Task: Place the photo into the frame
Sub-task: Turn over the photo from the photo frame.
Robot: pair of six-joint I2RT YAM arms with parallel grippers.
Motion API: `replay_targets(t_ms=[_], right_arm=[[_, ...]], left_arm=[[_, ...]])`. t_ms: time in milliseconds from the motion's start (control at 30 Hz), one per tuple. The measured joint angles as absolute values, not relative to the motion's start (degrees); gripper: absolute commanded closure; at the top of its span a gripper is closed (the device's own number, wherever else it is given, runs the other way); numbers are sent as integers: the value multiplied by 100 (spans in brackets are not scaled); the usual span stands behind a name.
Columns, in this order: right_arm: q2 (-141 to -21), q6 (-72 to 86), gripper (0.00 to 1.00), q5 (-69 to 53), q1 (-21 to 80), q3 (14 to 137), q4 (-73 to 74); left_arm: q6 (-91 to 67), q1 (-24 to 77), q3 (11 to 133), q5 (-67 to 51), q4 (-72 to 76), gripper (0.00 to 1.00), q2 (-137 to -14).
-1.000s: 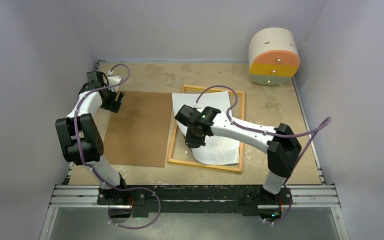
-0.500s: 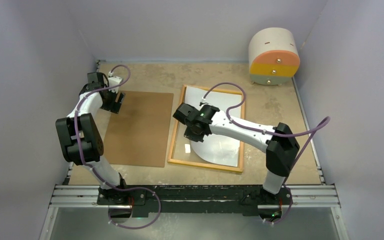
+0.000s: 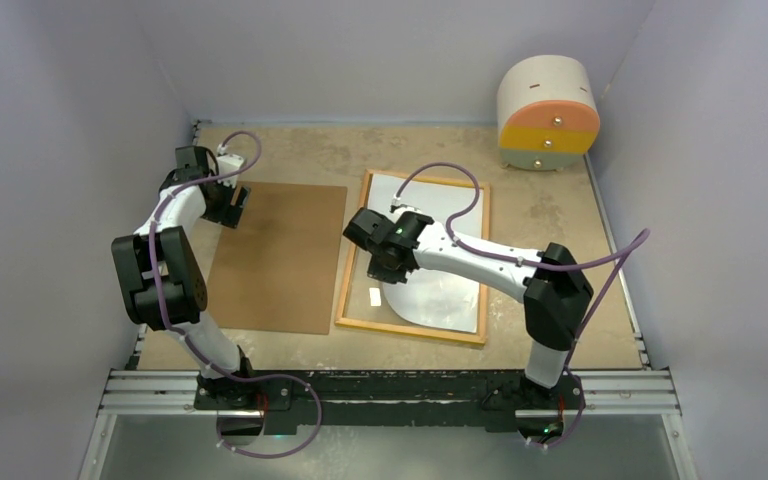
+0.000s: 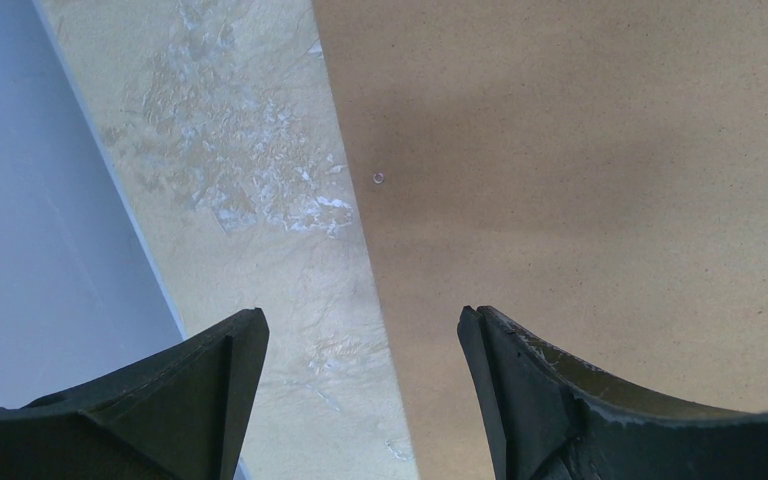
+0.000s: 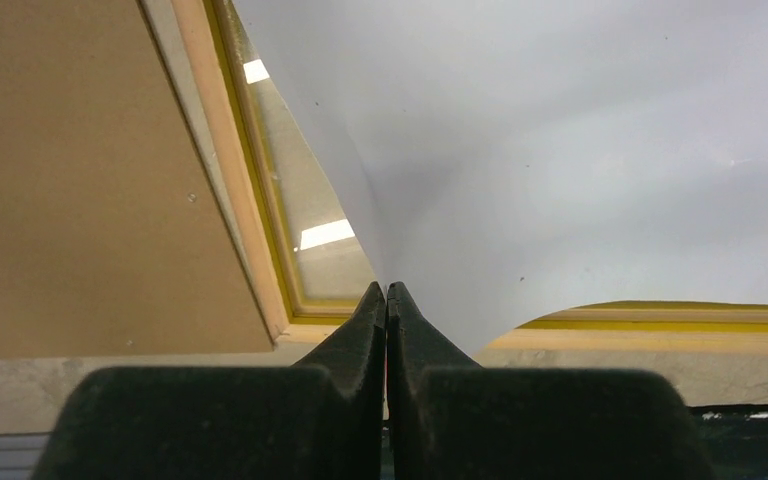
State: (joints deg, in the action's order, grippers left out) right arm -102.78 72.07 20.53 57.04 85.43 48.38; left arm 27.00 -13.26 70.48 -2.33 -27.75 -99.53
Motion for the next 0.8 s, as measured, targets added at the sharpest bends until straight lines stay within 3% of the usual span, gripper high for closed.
replay_targets(t_ms=[133,233,400,500,567,667,800], right_arm=[[-10267,6989,100,2053,5704,8370,4731],[-10267,6901,93,2053,5704,8320,4687],[-10263,6766,67,2053,5704,8322,4622],[-10263,6678,34,2045,5704,8322,4552],[-10263,6591,19,2001,5701,8320,4471],[-10256,6469,9,1970,5699,8311,4335],[-10206,6329,3,1850,5699,8272,4139]], left_arm=[[2700,-1326,7048,-220,-2766,24,-9953],[2700,-1326,7048,-213,-2766,23,-9953],[2700,-1326,7048,-211,-2766,23,-9953],[2703,-1326,7048,-209,-2768,23,-9953],[2703,-1326,7048,-207,-2768,22,-9953],[2705,-1326,7048,-200,-2768,22,-9953],[2707,-1326,7048,-189,-2779,22,-9953]])
